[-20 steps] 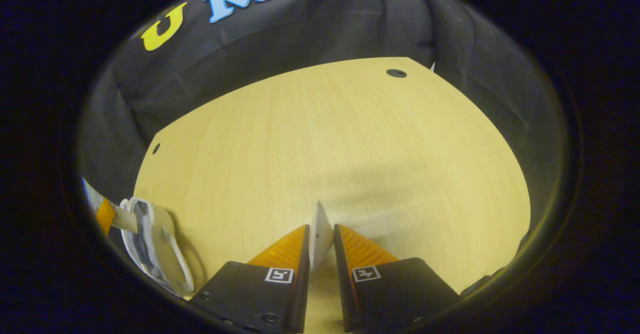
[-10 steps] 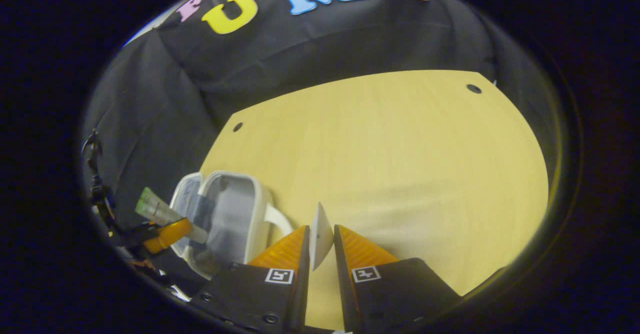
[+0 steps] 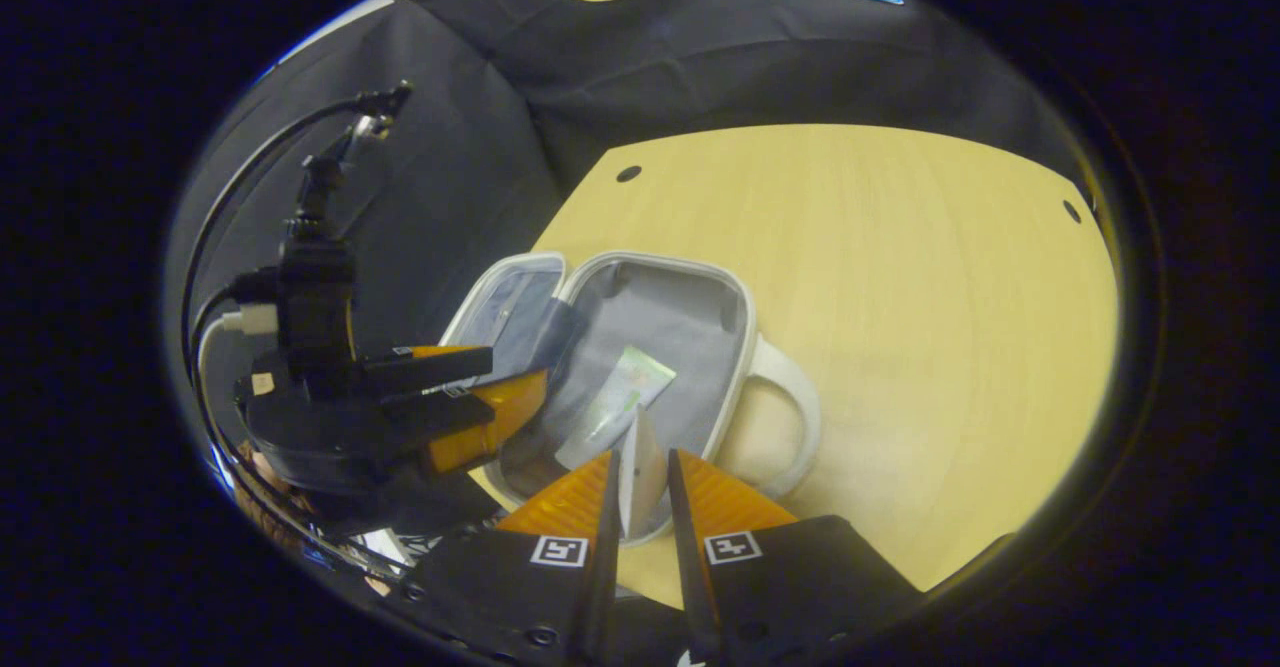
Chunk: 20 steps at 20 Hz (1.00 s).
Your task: First open the suitcase, pack the skin care products into it, and then close the suitcase.
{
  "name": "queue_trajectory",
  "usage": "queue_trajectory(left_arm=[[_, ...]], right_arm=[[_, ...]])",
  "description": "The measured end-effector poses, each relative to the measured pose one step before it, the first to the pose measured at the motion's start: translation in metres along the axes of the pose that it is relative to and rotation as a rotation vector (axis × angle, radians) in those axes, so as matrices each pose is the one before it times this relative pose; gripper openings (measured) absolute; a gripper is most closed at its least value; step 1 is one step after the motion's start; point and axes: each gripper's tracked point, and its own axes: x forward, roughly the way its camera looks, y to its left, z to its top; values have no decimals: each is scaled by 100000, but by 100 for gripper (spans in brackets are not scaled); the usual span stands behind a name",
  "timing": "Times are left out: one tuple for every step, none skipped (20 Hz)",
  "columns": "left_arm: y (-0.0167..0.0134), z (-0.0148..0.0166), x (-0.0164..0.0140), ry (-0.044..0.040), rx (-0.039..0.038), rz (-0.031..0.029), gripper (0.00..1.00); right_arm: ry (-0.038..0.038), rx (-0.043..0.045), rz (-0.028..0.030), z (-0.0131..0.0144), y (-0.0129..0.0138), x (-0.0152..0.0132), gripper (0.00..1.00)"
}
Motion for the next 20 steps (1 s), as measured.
queue_trajectory(left_arm=[[942,-229,-377,-634,-1570,771,84],[791,-261,-208,-126,-1658,493,84],[1010,-373,-371,-92,-1924,610,84],[1153,-335,-118,152,-1891,775,84],[1045,-580,-201,69,-1613,1022,84],[1029,-163,-251,-374,-1466,1161,84],[1040,-202,-172,-259,-1317,1095,84],[1138,-114,-273,-285,-1233,1556,84],[1053,-222,-213,-431,-1196,1356,84],[1241,-157,-301,-668,-1600,1488,84],[1433,-92,-143,-520,-1982,1130,84],[1412,-288,-54,74,-2963,753,84],[1491,-256,51,539,-4275,-48,84],[1466,-352,159,954,-4258,36,84],[1795,-159,374,906,-4454,472,84],[1787,-41,335,797,-3904,917,84],[2011,222,417,575,-3835,1454,88],[1996,570,333,167,-3285,1830,84],[1832,601,530,168,-2927,1504,84],[1666,618,306,511,-2834,943,84]], right_arm=[[1641,27,-339,-212,285,621,28],[1848,388,-470,-358,385,254,28],[2195,796,-612,-344,274,335,28],[1988,1204,-891,-290,215,431,28],[1857,1339,-830,-237,37,350,28],[1208,1677,-1209,-131,113,101,28],[-995,1549,-2096,255,-217,696,29],[-1157,1111,-780,490,407,-286,43],[-1791,435,-1874,801,-392,-346,60],[-1779,177,-1681,184,-69,710,77],[-1518,341,-557,517,-101,-19,95],[-951,499,-170,392,-82,-134,95],[-1016,472,699,272,-52,-198,96],[-1465,-484,1187,288,152,-72,96],[-1160,-476,-241,322,-289,-190,96],[-489,-505,-1190,-51,-586,-101,96],[-170,-665,-1834,2,-612,59,95],[-241,-347,-1091,-27,-602,-180,96],[-233,238,90,-73,-466,-388,96],[-156,564,357,-209,-483,-399,96]])
